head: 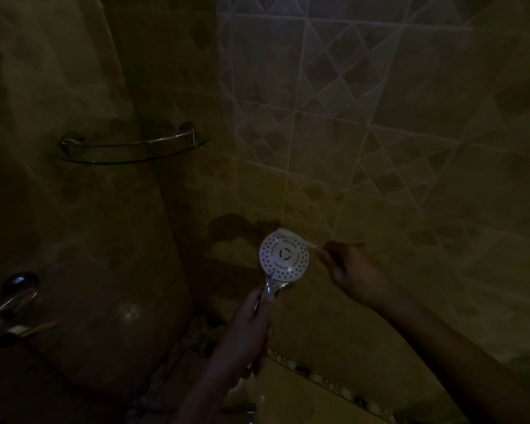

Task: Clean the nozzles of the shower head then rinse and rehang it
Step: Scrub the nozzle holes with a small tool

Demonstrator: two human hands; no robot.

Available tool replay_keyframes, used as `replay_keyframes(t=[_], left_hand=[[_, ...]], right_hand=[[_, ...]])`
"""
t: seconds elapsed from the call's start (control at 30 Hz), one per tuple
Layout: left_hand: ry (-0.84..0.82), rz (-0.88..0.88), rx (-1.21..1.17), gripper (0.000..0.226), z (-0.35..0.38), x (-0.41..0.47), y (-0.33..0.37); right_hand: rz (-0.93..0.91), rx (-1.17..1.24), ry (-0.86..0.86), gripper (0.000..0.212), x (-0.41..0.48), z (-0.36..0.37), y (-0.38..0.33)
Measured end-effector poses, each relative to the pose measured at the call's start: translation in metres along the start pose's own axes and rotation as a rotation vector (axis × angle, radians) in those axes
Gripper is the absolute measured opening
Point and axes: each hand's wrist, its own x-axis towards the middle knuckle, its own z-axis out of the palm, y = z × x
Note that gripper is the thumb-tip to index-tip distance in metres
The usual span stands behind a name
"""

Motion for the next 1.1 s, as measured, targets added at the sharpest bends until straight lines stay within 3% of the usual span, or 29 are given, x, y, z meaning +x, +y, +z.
replay_keyframes(t=[0.07,0.2,0.37,0.4,0.47,0.53,0.73,0.87,0.93,1.03,1.1], left_hand=[[0.003,-0.005,0.002,0.034,0.000,-0.001,-0.001],[0.011,0.026,0.006,0.036,-0.001,-0.001,-0.001],[-0.007,0.017,-0.016,0.035,-0.001,-0.001,0.000],[-0.014,0.022,-0.033,0.036,-0.001,-0.001,-0.001],[-0.017,0.026,-0.044,0.036,-0.001,0.000,-0.003],[-0.006,0.026,-0.047,0.036,0.000,0.001,-0.003],[-0.032,0.019,-0.063,0.037,-0.001,0.001,-0.003],[-0.030,0.028,-0.067,0.039,-0.004,0.000,-0.005],[-0.027,0.029,-0.054,0.039,-0.005,0.002,-0.007],[-0.015,0.024,-0.050,0.036,-0.007,0.002,-0.011],[-0.018,0.024,-0.045,0.032,-0.006,0.001,-0.010]], right_hand=[[-0.002,-0.023,0.072,0.028,0.003,-0.002,0.001],[-0.218,0.081,-0.278,0.024,-0.015,-0.002,-0.010],[0.012,-0.029,0.127,0.030,0.004,-0.001,0.012],[-0.028,0.007,0.109,0.031,0.003,-0.002,0.012],[-0.117,0.123,-0.114,0.032,-0.005,-0.001,0.005],[-0.166,0.083,-0.263,0.034,-0.013,0.005,0.001],[-0.035,-0.021,0.131,0.037,0.004,0.001,0.015],[-0.124,0.181,-0.234,0.033,-0.013,0.012,0.005],[-0.051,0.123,-0.165,0.036,-0.011,0.013,0.007],[0.000,0.016,0.131,0.035,-0.002,0.006,0.009],[-0.113,0.118,0.045,0.033,-0.005,0.004,0.005]])
